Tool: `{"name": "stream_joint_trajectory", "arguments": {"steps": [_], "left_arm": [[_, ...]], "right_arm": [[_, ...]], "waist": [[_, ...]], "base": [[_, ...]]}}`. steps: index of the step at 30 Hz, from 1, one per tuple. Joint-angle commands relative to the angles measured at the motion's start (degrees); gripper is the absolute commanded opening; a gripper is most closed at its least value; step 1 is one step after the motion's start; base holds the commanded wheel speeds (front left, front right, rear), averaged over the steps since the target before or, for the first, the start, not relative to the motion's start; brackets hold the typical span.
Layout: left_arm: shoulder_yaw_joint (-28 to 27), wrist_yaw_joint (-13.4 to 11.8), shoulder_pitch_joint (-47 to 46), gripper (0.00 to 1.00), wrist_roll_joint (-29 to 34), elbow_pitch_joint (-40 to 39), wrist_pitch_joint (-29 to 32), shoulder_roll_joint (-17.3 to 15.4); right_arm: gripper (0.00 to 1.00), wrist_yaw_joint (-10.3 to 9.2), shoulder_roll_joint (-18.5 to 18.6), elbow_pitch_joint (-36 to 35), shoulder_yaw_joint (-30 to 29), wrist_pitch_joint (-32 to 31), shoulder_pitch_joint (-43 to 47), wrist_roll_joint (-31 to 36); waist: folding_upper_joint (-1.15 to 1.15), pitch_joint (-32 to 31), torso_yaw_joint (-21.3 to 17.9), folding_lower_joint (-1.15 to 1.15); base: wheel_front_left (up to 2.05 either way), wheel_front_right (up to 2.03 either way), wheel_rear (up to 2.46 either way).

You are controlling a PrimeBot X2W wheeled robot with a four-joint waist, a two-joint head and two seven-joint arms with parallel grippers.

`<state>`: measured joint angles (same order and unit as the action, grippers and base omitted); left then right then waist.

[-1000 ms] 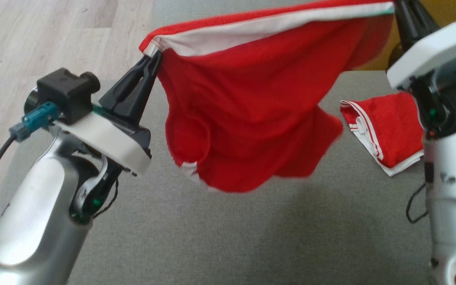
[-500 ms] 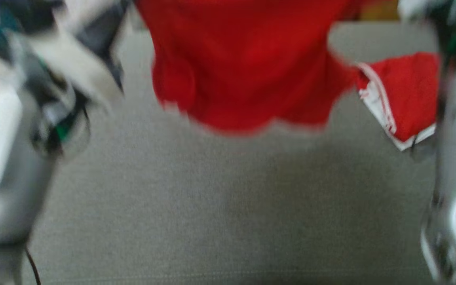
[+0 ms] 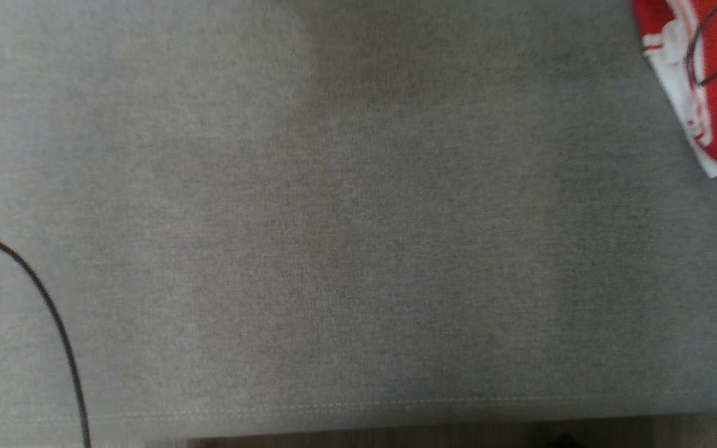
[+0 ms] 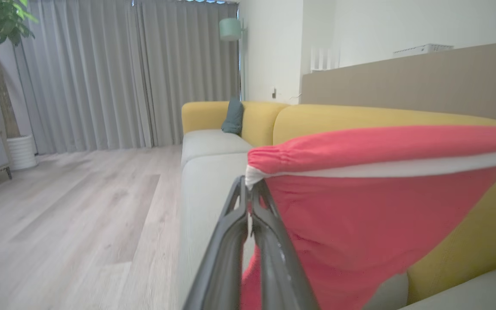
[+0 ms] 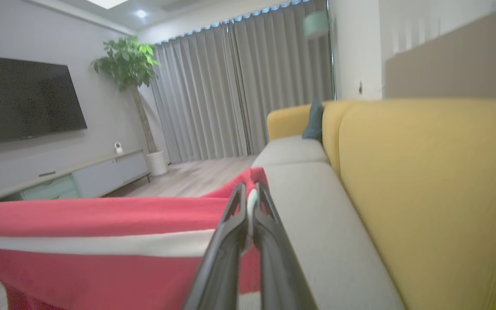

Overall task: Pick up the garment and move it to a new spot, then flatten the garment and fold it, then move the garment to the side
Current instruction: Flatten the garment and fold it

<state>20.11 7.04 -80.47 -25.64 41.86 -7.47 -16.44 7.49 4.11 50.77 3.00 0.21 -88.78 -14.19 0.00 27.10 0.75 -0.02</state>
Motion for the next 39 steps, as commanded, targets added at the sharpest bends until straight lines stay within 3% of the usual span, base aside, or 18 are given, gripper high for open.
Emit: {"name": "stream_joint_trajectory", "arguments": {"steps": [1,6,12,16,22,28,39], "left_arm": [[-1.0,-0.1,-2.1,0.0,-0.4,1.7,-2.5,-1.8],[1.9,0.4,0.1,0.0,-1.3,8.6,-6.6,1.5],[9.3,0.4,8.3,0.0,-4.1,10.2,-7.5,4.0],[12.9,0.4,13.3,0.0,-6.0,8.5,-7.5,3.3],[21.8,0.4,23.4,0.0,-6.4,5.4,-7.5,-0.6],[25.9,0.4,30.4,0.0,-9.3,3.3,-7.5,-3.8],[31.1,0.4,38.9,0.0,-10.9,-0.7,-7.5,-6.7]], "right_arm": [[0.0,0.0,-1.2,1.1,1.6,1.9,-2.0,-1.9],[0.0,0.0,-1.2,9.3,8.5,5.1,1.2,-5.7],[0.0,0.0,-1.2,16.7,13.5,6.0,7.0,-6.6],[0.0,0.0,-1.2,18.2,16.9,4.1,10.2,-7.1],[0.0,0.0,-1.2,19.3,23.0,-1.5,17.2,-8.7],[0.0,0.0,1.0,17.1,29.3,-8.2,23.5,-12.0],[0.0,0.0,10.1,4.0,41.0,-21.8,31.8,-23.9]], "waist": [[0.0,3.1,0.2,0.02],[0.0,4.4,1.3,0.02],[0.0,3.1,2.8,0.02],[0.0,1.8,3.0,0.02],[0.0,-2.6,2.2,0.02],[0.0,-7.0,1.1,0.02],[0.0,-13.7,-1.5,0.02]], "base": [[0.0,0.0,0.0],[0.0,0.0,0.0],[0.0,0.0,0.0],[0.0,0.0,0.0],[0.0,0.0,0.0],[0.0,0.0,0.0],[0.0,0.0,0.0]]}}
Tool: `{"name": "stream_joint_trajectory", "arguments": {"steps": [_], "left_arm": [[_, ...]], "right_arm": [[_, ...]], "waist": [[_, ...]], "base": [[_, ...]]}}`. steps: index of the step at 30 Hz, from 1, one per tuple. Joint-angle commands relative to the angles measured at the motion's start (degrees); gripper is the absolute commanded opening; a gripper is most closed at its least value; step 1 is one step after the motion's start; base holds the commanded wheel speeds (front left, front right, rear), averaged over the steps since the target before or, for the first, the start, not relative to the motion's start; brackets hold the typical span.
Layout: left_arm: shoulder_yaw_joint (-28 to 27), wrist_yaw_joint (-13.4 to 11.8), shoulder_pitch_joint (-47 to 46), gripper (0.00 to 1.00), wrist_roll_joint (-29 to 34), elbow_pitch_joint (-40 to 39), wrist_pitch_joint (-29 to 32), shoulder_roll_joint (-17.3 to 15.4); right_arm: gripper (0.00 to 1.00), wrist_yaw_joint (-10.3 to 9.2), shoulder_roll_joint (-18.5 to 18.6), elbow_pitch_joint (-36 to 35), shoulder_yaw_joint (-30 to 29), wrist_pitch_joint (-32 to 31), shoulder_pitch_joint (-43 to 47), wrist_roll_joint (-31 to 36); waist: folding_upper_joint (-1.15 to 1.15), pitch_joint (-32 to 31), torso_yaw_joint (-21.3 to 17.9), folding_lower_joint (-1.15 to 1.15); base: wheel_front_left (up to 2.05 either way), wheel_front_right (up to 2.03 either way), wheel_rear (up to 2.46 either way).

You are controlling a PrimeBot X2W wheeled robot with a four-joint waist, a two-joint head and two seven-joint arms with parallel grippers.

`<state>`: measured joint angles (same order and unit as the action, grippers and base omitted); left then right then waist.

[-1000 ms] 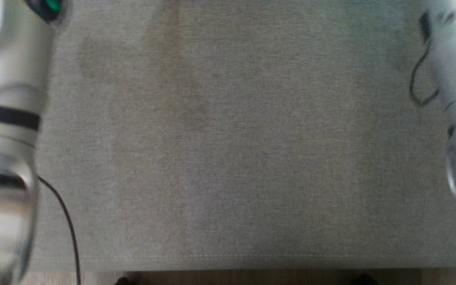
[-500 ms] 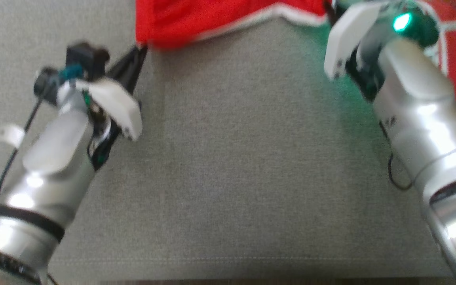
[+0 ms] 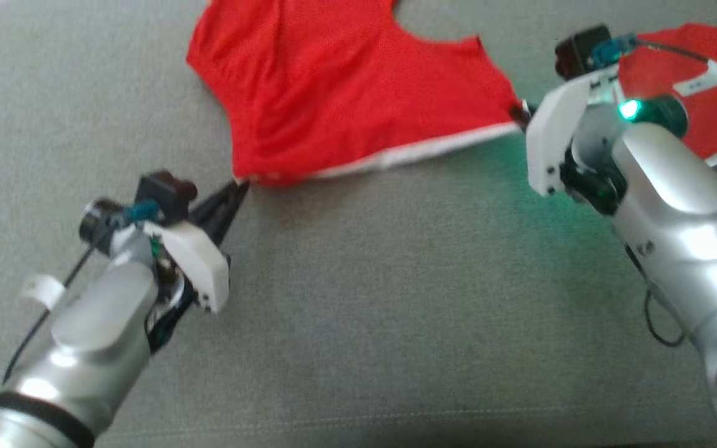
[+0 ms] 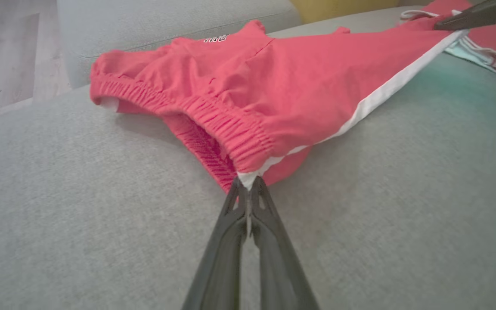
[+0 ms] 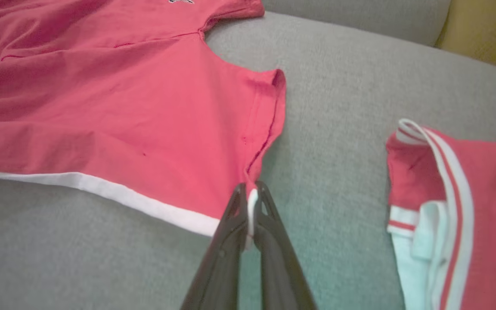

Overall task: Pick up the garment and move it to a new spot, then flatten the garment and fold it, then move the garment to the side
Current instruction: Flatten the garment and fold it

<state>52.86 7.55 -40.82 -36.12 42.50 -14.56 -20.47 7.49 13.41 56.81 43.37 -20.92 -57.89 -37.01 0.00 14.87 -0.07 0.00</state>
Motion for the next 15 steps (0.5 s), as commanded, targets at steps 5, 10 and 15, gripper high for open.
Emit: {"name": "stream_joint_trajectory", "arguments": {"steps": [5,10,15], "left_arm": [[1.1,-0.1,3.6,0.0,-2.7,-3.6,-0.3,-4.2],[3.9,-0.1,8.1,0.0,-5.3,-8.4,1.2,-7.1],[5.8,-0.1,13.1,0.0,-8.1,-15.6,4.7,-10.5]], "right_arm": [[0.0,0.0,5.2,-8.8,4.8,-9.1,5.4,-8.4],[0.0,0.0,11.2,-16.6,8.2,-16.4,9.5,-14.7],[0.0,0.0,17.3,-23.9,10.3,-23.2,13.7,-19.8]], "waist": [[0.0,-5.3,-1.6,0.0],[0.0,-9.0,-1.6,0.0],[0.0,-12.4,-0.9,0.0]], "base": [[0.0,0.0,0.0],[0.0,0.0,0.0],[0.0,0.0,0.0]]}}
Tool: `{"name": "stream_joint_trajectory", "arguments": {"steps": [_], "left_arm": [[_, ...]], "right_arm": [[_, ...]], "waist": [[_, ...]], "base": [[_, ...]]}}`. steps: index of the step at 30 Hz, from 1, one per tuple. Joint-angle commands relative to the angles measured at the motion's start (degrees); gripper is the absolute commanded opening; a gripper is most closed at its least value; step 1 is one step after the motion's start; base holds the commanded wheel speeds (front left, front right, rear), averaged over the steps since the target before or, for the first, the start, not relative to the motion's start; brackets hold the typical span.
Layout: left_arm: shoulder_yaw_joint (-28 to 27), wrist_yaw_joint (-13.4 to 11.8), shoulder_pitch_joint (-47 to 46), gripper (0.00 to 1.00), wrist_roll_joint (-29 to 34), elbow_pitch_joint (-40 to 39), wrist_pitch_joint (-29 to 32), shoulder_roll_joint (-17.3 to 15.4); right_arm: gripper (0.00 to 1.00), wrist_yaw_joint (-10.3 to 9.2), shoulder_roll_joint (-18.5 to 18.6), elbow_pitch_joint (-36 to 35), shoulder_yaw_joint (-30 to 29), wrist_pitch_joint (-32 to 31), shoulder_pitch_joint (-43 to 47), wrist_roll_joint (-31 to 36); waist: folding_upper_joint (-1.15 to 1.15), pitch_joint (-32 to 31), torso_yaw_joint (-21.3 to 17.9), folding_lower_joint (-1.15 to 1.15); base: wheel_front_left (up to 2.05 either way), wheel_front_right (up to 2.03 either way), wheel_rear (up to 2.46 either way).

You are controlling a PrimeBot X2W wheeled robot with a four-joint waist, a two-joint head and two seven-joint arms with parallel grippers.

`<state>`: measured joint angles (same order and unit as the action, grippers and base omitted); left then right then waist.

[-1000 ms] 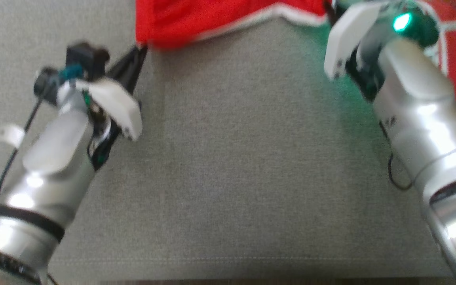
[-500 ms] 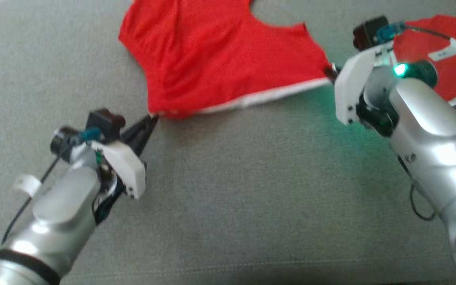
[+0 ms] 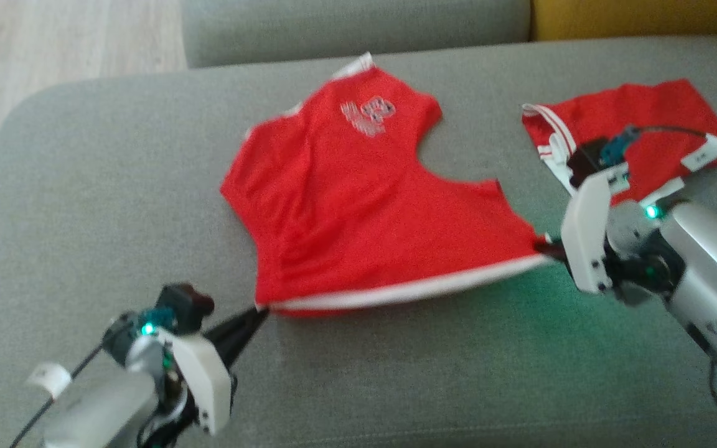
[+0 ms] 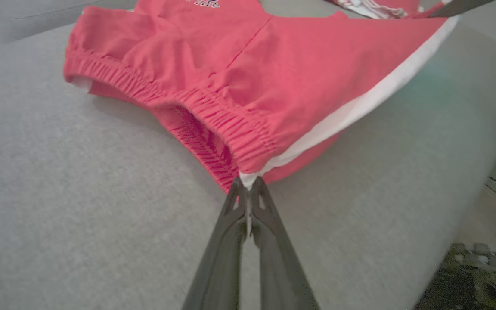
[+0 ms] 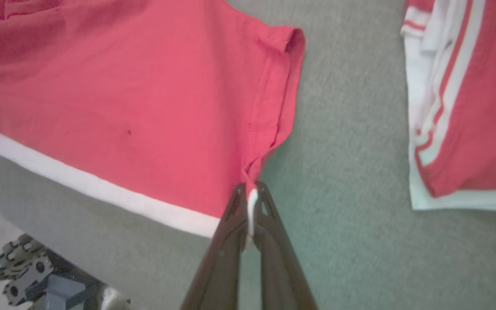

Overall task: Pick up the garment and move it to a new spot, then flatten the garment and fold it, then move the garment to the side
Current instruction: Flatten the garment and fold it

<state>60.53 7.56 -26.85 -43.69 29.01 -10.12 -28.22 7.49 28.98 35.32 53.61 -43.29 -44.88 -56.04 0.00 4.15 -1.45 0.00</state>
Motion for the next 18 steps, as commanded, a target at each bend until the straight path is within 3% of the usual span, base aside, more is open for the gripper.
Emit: {"name": "stream_joint_trajectory", "arguments": {"steps": [1,12,18], "left_arm": [[-1.7,-0.2,0.2,0.0,-1.2,-3.7,1.0,-3.5],[1.3,-3.3,9.7,0.0,-4.8,-21.5,8.2,-10.2],[2.5,-5.3,12.8,0.0,-6.6,-31.1,11.5,-12.5]], "right_arm": [[0.0,0.0,2.9,-3.8,0.2,-1.9,1.4,-1.7],[0.0,0.0,13.9,-14.9,-0.6,-13.1,8.4,-7.6],[0.0,0.0,18.5,-20.5,-4.4,-19.1,11.4,-9.8]], "waist": [[0.0,-2.2,0.6,0.0],[0.0,-6.5,2.0,0.0],[0.0,-7.1,2.4,0.0]], "base": [[0.0,0.0,0.0],[0.0,0.0,0.0],[0.0,0.0,0.0]]}}
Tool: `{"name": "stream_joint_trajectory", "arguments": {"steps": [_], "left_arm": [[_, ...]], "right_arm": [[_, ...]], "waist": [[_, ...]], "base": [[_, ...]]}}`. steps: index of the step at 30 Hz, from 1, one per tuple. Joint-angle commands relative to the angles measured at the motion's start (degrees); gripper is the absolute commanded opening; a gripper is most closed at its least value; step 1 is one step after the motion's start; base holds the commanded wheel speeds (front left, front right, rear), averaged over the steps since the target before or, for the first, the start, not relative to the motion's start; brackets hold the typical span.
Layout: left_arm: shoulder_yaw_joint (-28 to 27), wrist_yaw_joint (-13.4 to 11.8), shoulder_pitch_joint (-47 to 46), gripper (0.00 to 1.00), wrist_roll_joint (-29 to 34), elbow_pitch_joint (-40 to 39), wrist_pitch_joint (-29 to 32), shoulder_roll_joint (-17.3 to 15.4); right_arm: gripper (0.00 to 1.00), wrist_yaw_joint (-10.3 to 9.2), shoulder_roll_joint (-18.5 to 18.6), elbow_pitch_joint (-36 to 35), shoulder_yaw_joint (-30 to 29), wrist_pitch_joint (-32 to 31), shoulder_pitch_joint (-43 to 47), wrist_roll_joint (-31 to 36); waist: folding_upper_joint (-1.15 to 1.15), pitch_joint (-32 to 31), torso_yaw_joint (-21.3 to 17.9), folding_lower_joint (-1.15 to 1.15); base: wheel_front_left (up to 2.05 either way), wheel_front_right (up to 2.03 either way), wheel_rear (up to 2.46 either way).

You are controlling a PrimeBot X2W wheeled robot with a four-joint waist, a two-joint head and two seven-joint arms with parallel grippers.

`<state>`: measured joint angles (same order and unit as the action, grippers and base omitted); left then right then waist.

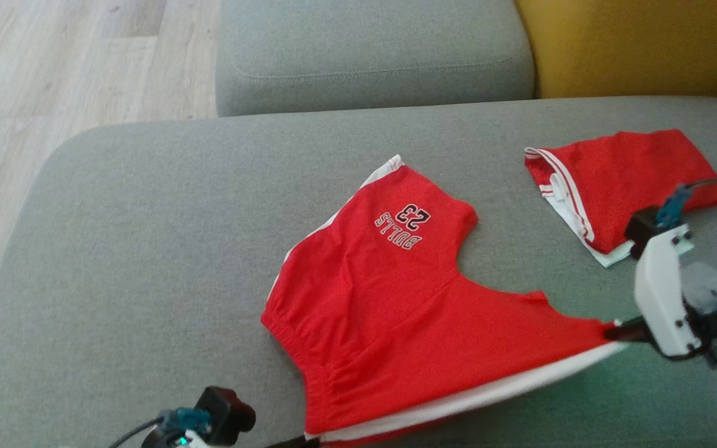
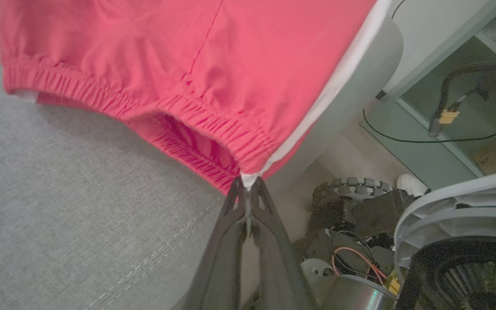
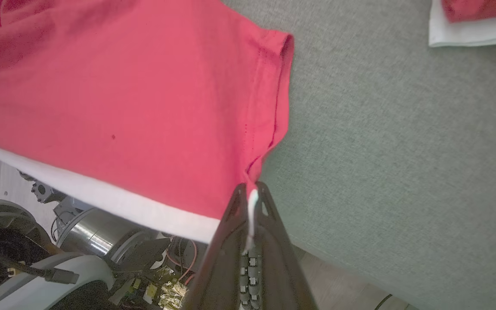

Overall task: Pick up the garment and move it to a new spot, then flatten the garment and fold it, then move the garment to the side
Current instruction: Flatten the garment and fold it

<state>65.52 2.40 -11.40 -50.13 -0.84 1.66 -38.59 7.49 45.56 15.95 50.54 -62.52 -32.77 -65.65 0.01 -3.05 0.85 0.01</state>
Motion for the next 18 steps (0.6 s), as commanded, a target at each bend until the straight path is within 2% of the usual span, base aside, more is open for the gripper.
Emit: {"name": "stream_joint_trajectory", "arguments": {"steps": [1,9,13,18], "left_arm": [[-2.7,-0.6,-2.6,0.0,-0.2,-2.4,-0.2,-2.4],[-6.1,-3.0,-5.4,0.0,-1.1,-6.4,-0.8,-2.2],[-6.9,-2.5,-7.6,0.0,-0.9,-6.5,-1.1,-1.0],[-7.5,-1.0,-11.5,0.0,-0.4,-4.8,-1.2,1.7]], "right_arm": [[0.0,0.0,2.2,-1.7,-2.3,-0.2,-0.6,0.0],[0.0,0.0,0.4,-5.5,-7.8,-3.9,-4.6,4.6],[0.0,0.0,-2.2,-4.8,-10.7,-6.4,-9.3,7.5],[0.0,0.0,-7.0,-0.7,-13.3,-8.4,-16.1,12.0]], "waist": [[-0.01,0.2,0.2,-0.01],[-0.01,2.4,3.6,-0.01],[-0.01,4.6,6.3,-0.01],[-0.01,8.0,9.6,-0.01]], "base": [[0.0,0.0,0.0],[0.0,0.0,0.0],[0.0,0.0,0.0],[0.0,0.0,0.0]]}}
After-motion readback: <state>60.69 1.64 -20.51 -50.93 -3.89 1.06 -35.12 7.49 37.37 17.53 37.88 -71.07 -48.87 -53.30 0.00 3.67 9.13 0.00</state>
